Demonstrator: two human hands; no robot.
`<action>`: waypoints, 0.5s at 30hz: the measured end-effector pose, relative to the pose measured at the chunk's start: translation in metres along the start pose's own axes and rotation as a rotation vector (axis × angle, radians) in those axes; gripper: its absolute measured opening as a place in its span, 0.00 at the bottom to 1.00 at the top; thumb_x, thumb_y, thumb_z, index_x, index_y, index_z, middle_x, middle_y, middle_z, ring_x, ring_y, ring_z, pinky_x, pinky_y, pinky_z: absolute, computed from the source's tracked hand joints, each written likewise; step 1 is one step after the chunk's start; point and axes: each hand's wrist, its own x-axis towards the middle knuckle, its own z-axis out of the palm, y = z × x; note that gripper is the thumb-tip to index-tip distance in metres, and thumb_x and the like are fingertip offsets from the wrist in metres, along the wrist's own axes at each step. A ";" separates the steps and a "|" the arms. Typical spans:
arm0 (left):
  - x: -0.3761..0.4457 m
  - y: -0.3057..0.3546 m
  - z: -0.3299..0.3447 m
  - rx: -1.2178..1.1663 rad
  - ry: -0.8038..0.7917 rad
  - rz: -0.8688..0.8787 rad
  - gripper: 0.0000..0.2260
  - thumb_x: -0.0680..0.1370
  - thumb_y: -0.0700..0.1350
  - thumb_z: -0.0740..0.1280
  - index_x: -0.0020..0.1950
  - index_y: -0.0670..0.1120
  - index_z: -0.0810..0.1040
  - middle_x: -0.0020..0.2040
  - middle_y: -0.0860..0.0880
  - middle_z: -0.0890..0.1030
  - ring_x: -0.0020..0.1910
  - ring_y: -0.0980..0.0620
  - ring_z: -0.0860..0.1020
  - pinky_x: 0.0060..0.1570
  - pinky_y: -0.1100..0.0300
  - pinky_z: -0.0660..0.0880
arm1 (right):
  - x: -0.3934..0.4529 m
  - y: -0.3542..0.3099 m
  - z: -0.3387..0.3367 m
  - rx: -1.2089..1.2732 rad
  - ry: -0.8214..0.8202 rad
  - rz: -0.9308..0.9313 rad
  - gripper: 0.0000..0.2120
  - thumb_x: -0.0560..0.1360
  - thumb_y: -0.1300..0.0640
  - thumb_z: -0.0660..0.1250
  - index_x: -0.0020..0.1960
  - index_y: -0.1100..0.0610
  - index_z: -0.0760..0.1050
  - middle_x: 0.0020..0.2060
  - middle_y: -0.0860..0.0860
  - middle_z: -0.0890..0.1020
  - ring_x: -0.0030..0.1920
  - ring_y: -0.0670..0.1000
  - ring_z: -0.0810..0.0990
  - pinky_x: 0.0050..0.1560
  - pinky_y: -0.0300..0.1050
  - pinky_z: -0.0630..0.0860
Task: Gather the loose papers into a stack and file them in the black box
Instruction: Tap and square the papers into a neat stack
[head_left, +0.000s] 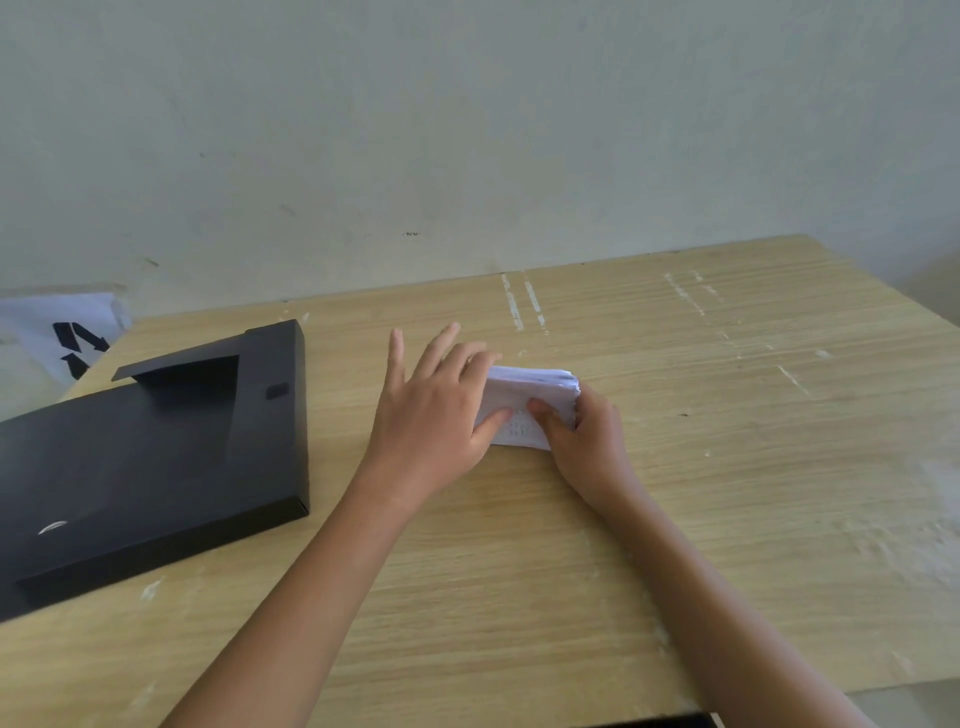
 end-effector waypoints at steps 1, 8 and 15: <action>0.003 0.001 -0.003 -0.010 0.038 0.043 0.18 0.79 0.56 0.68 0.64 0.49 0.78 0.64 0.52 0.80 0.72 0.46 0.72 0.72 0.41 0.64 | 0.001 -0.004 -0.002 -0.001 -0.015 0.003 0.14 0.76 0.66 0.71 0.41 0.47 0.76 0.29 0.31 0.80 0.30 0.32 0.76 0.33 0.27 0.68; 0.004 0.005 0.001 -0.945 0.151 -0.444 0.07 0.79 0.40 0.68 0.52 0.53 0.77 0.43 0.56 0.82 0.42 0.55 0.79 0.40 0.59 0.74 | 0.022 -0.046 -0.023 0.093 0.055 -0.034 0.18 0.68 0.50 0.79 0.54 0.46 0.77 0.38 0.51 0.85 0.37 0.47 0.81 0.36 0.42 0.77; -0.013 0.040 0.037 -1.463 0.315 -0.717 0.07 0.83 0.40 0.65 0.57 0.51 0.78 0.51 0.52 0.85 0.48 0.59 0.83 0.46 0.67 0.77 | 0.008 -0.030 -0.007 0.235 -0.182 0.176 0.11 0.75 0.56 0.75 0.55 0.56 0.81 0.47 0.55 0.87 0.46 0.54 0.87 0.46 0.59 0.84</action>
